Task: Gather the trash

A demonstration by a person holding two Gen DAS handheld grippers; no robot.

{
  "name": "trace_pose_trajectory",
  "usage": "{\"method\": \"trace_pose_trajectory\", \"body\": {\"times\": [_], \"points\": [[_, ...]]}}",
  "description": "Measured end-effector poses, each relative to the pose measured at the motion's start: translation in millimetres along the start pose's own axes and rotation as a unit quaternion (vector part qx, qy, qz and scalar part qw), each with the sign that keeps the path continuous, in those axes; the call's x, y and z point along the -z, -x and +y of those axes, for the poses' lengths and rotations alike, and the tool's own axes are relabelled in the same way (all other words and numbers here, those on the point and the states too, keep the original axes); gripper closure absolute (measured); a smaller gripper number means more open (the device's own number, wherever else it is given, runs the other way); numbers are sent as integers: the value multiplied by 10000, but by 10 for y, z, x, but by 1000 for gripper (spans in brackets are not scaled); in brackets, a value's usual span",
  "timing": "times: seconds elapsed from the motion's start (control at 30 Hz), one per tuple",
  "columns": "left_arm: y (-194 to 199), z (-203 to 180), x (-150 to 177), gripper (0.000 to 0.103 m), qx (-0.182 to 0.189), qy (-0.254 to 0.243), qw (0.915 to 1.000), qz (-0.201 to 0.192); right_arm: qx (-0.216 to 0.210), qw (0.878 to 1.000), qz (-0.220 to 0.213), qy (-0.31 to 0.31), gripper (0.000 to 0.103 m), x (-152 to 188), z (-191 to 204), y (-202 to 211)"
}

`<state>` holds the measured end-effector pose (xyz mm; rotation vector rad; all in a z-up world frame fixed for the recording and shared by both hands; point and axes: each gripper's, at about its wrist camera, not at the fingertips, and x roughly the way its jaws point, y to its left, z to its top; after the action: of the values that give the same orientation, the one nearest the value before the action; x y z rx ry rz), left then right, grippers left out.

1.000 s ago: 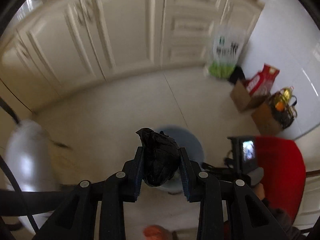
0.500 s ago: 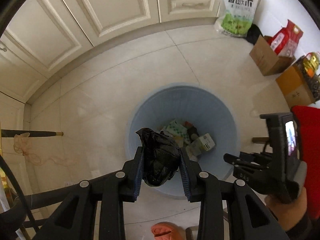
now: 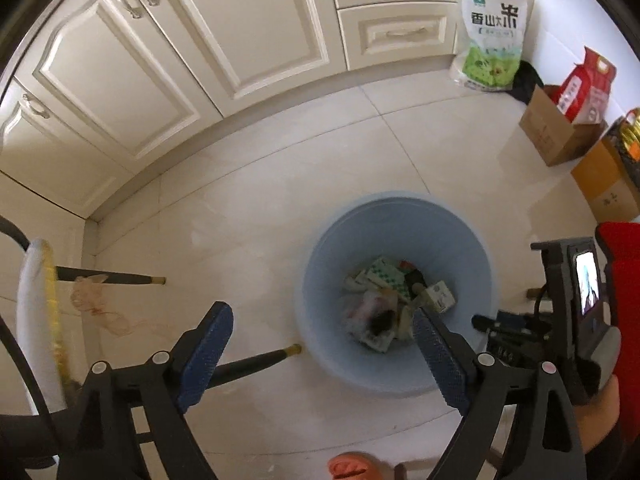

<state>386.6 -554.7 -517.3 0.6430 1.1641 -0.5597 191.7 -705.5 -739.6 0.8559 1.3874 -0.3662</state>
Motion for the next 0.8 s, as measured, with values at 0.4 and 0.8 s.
{"method": "trace_pose_trajectory", "body": {"times": [0.4, 0.8], "points": [[1678, 32, 583, 13, 134, 280, 9875, -1543, -283, 9918, -1242, 53, 28, 552, 474, 1556], [3757, 426, 2035, 1, -125, 835, 9258, -3686, -544, 9235, -3595, 1221, 0, 1529, 1927, 4123]]}}
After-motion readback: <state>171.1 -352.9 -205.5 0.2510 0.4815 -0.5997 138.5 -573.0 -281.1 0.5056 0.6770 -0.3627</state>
